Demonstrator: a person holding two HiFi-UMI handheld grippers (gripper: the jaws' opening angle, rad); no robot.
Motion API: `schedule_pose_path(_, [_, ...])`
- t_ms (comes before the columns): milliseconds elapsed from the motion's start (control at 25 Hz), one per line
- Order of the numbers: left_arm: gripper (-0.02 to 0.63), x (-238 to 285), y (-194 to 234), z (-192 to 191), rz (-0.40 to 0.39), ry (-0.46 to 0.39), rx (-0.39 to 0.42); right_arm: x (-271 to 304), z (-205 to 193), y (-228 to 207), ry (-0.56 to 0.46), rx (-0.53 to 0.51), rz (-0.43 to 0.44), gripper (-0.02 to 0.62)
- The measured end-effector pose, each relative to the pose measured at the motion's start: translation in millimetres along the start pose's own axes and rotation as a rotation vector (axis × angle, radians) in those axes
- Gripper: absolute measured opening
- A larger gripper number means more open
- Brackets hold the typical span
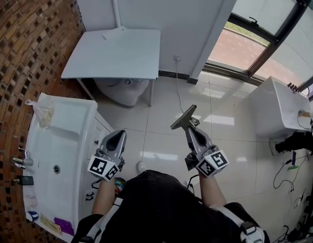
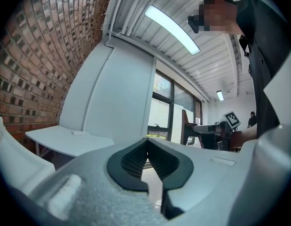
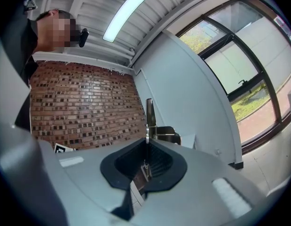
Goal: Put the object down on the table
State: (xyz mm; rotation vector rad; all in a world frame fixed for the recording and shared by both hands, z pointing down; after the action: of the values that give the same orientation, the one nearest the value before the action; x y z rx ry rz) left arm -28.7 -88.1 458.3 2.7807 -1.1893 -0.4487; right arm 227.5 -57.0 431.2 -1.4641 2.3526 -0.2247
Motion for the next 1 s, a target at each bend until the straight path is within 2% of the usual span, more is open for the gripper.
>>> schedule_pose_path(240, [-0.002, 11.4, 30.9, -1.9, -0.024, 0.004, 0.006, 35.3, -18.9, -10.3, 0.019, 0.006, -0.025, 0.008])
schedule_pose_path(480, [-0.002, 12.4, 63.6, -11.7, 0.009, 0.019, -0.028, 63.9, -42.1, -0.5, 0.061, 0.032, -0.003, 0.008])
schedule_pose_path(760, [-0.002, 41.8, 82.9, -23.1, 0.011, 0.035, -0.029, 91.9, -60.4, -39.3, 0.102, 0.051, -0.021, 0.008])
schedule_pose_path(1000, [-0.002, 73.1, 122.8, -32.6, 0.072, 0.037, 0.000, 158.5, -65.4, -68.1, 0.135, 0.064, 0.073, 0.008])
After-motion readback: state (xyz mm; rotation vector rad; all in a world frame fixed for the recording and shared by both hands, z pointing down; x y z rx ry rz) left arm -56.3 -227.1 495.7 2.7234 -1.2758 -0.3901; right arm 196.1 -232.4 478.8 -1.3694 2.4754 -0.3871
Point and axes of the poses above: the fingertips, and each gripper's own axes: x forward along the fingers, y to its left, z out of its top, the point moved 1 cm from there along -x, backward along the fingers, and after that the axes turned 12 degrees about -y, right-handed, at the moved point
